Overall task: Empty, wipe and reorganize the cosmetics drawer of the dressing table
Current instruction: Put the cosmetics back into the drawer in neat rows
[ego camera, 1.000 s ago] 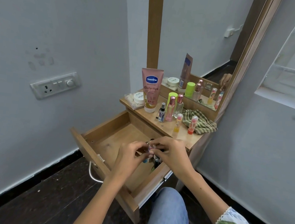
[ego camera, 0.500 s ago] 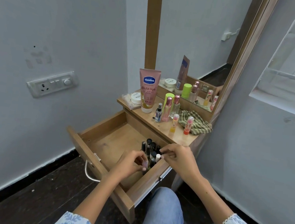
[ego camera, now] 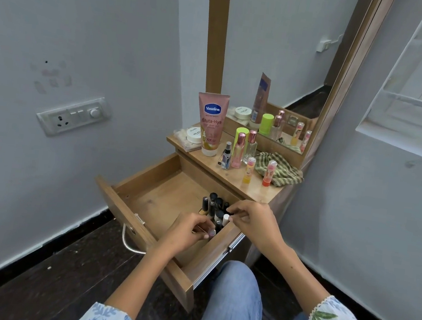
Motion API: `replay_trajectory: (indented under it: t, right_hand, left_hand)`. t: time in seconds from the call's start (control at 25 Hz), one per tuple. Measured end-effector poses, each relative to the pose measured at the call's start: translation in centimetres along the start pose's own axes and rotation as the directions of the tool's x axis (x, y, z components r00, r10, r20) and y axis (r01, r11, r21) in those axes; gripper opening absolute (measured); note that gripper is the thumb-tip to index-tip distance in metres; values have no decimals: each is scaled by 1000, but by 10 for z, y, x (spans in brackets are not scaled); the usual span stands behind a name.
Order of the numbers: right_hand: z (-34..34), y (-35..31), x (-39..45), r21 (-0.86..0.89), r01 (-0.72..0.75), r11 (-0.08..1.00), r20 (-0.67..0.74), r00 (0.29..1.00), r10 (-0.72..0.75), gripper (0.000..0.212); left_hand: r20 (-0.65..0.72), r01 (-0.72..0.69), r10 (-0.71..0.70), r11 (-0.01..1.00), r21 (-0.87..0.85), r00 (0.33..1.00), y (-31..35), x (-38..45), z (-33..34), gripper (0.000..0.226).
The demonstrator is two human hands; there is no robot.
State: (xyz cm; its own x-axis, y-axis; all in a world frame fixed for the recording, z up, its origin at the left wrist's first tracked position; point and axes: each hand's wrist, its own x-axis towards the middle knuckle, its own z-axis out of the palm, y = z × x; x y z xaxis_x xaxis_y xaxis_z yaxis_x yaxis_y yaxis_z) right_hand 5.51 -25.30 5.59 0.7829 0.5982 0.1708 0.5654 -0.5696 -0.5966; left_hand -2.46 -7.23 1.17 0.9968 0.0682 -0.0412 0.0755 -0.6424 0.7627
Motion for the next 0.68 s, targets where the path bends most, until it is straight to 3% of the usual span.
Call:
replay_trajectory:
  t: [0.16, 0.28, 0.44, 0.52, 0.68]
  right_hand:
    - [-1, 0, 0, -6, 13, 1000, -3, 1000, -13, 25]
    - [-6, 0, 2, -32, 8, 999, -129, 992, -12, 22]
    - [-20, 4, 12, -61, -48, 997, -464, 886, 14, 18]
    - [-27, 7, 19, -106, -100, 989, -523, 852, 30, 23]
    - [-34, 10, 31, -140, -156, 978, -587, 808, 45, 26]
  left_hand:
    - [-26, 12, -10, 997, 74, 1000, 7, -3, -5, 26]
    - [-208, -50, 76, 991, 126, 975, 27, 3, -15, 28]
    - [-501, -217, 295, 954, 209, 814, 66, 27, -14, 41]
    - [-511, -201, 372, 911, 359, 775, 82, 45, -5, 48]
    - [-377, -175, 463, 786, 593, 802, 90, 78, 12, 52]
